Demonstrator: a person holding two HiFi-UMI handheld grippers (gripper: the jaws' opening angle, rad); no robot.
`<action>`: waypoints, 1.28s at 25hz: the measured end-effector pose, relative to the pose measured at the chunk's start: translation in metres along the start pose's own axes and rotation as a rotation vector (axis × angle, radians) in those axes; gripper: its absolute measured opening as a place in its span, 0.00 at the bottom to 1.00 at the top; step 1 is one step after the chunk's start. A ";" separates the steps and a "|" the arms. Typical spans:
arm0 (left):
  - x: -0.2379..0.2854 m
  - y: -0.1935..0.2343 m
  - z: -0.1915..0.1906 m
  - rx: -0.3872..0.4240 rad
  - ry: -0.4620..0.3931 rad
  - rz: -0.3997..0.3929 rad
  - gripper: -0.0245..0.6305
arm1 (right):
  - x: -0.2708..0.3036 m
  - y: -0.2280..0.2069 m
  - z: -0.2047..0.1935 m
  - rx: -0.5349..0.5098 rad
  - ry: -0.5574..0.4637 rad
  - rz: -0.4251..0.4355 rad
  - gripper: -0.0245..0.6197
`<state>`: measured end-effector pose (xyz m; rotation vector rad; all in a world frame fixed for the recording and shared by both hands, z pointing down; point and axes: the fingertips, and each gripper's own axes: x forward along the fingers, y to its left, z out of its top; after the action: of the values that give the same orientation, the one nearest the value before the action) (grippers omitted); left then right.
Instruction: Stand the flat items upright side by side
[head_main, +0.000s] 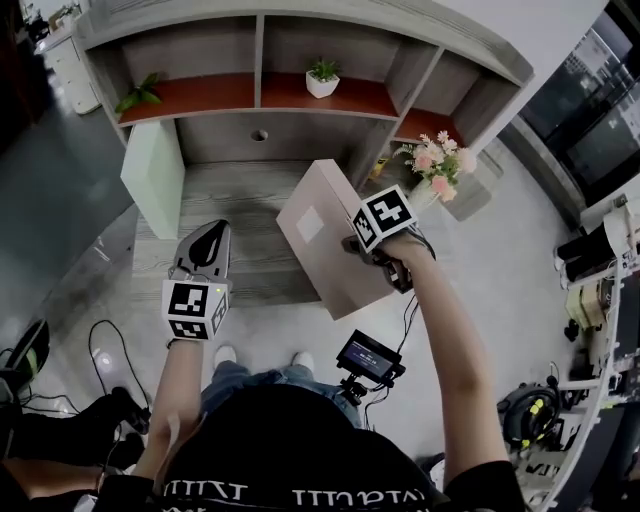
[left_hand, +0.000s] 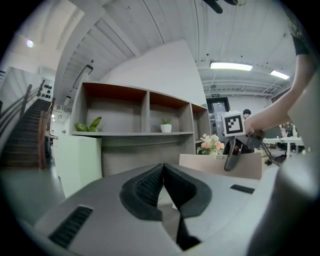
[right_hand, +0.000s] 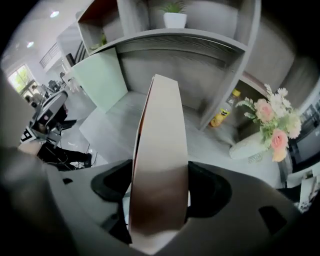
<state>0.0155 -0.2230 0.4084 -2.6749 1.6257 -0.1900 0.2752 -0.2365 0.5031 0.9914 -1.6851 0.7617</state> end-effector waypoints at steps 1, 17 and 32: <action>-0.001 0.005 0.001 -0.005 -0.004 0.006 0.06 | 0.000 0.008 0.004 -0.026 0.004 0.008 0.58; -0.018 0.046 0.004 -0.002 -0.020 0.036 0.06 | -0.002 0.073 0.046 -0.203 0.088 0.212 0.57; -0.050 0.054 -0.003 0.025 0.011 0.092 0.06 | 0.026 0.105 0.073 -0.182 0.308 0.319 0.59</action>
<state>-0.0553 -0.2038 0.4027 -2.5788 1.7328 -0.2223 0.1458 -0.2559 0.5025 0.4565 -1.6227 0.8990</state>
